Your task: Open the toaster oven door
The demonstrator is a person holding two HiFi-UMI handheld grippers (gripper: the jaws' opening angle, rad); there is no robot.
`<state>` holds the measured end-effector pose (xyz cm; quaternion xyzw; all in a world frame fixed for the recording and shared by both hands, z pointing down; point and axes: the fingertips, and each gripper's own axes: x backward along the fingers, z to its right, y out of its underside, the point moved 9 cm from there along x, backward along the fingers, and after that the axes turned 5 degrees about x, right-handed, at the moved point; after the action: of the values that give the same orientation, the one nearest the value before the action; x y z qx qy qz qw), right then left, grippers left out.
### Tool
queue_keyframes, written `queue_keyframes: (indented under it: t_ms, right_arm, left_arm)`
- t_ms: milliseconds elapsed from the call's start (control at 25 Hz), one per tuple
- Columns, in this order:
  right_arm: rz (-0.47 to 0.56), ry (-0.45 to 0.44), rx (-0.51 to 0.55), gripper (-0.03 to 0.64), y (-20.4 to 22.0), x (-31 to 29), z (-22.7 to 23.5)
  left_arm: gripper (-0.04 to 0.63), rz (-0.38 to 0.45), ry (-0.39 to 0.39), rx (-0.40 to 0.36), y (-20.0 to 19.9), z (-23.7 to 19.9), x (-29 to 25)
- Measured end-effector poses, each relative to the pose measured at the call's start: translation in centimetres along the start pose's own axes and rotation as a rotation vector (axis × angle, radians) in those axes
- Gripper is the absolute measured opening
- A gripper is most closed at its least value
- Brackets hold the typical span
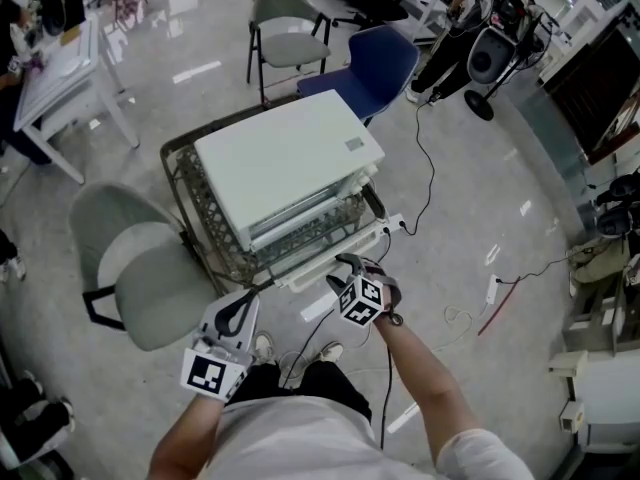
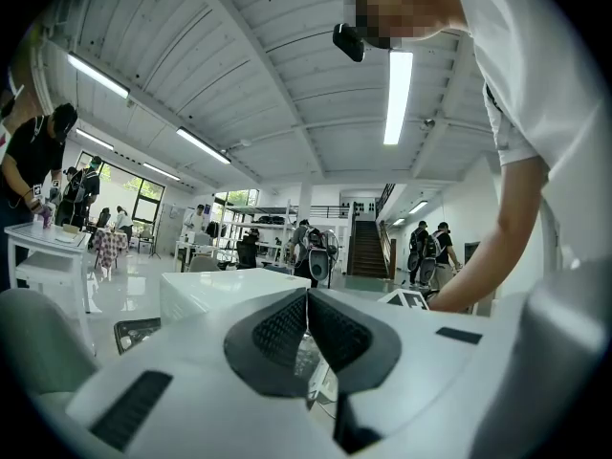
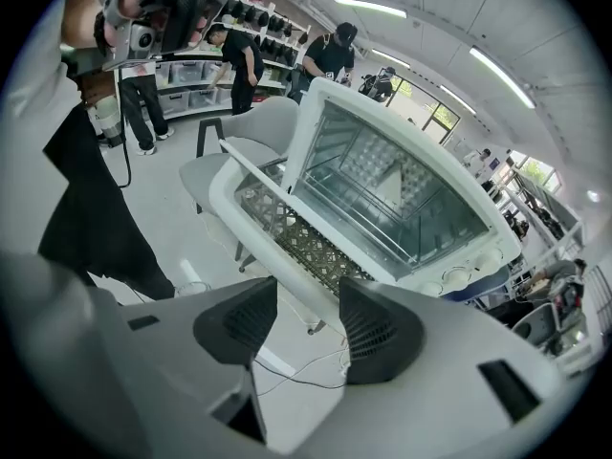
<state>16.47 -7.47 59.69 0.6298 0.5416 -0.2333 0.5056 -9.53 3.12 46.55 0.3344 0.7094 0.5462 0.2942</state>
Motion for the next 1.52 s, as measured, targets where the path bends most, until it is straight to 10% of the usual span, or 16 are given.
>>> queue_keyframes:
  t_ms: [1520]
  right_arm:
    - [-0.043,-0.023,-0.096,0.196,2.4,-1.2,-3.8]
  left_arm:
    - [0.021,-0.042,0.021,-0.001,0.9,-0.1,0.6]
